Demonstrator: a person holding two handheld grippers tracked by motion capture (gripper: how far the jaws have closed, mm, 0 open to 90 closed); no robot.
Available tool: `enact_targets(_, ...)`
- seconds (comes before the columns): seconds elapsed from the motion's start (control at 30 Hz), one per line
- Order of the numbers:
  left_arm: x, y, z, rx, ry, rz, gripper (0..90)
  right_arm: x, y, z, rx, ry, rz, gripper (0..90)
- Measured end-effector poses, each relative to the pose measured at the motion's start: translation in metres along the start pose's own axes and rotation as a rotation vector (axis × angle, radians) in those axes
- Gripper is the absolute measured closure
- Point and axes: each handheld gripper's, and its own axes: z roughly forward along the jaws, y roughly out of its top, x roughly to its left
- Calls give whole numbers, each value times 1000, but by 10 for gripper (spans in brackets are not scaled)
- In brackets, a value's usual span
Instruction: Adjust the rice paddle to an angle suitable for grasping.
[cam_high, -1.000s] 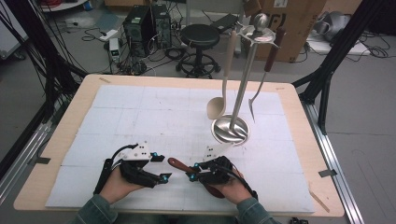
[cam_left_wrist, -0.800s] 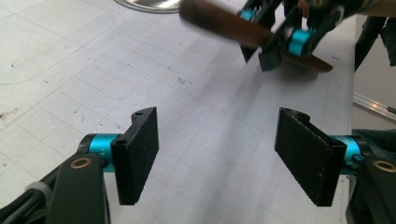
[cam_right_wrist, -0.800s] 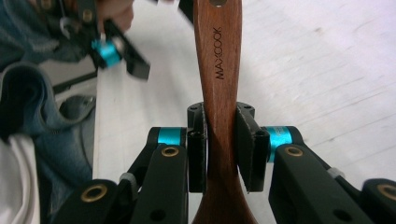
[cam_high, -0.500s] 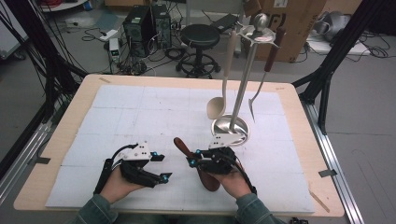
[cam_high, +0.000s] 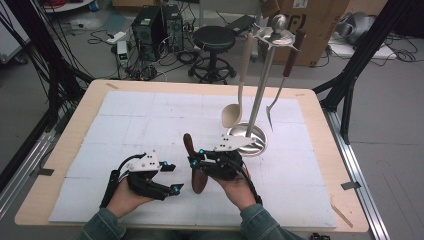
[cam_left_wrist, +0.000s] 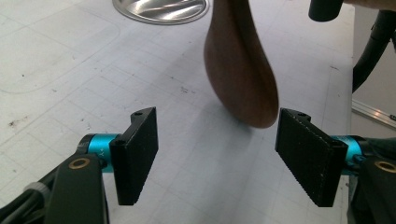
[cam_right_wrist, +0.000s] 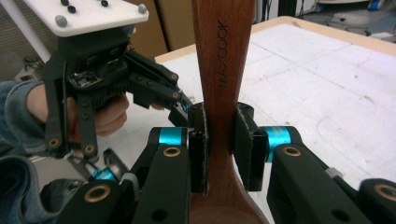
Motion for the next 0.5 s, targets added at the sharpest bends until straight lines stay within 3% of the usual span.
enact_targets(0.3,1,0,0,-1,8,2,320,12,7,12,-30,0,-10,773)
enact_targets(0.5,1,0,-1,5,-2,8,426,18,7,21,-28,-7,-20,773)
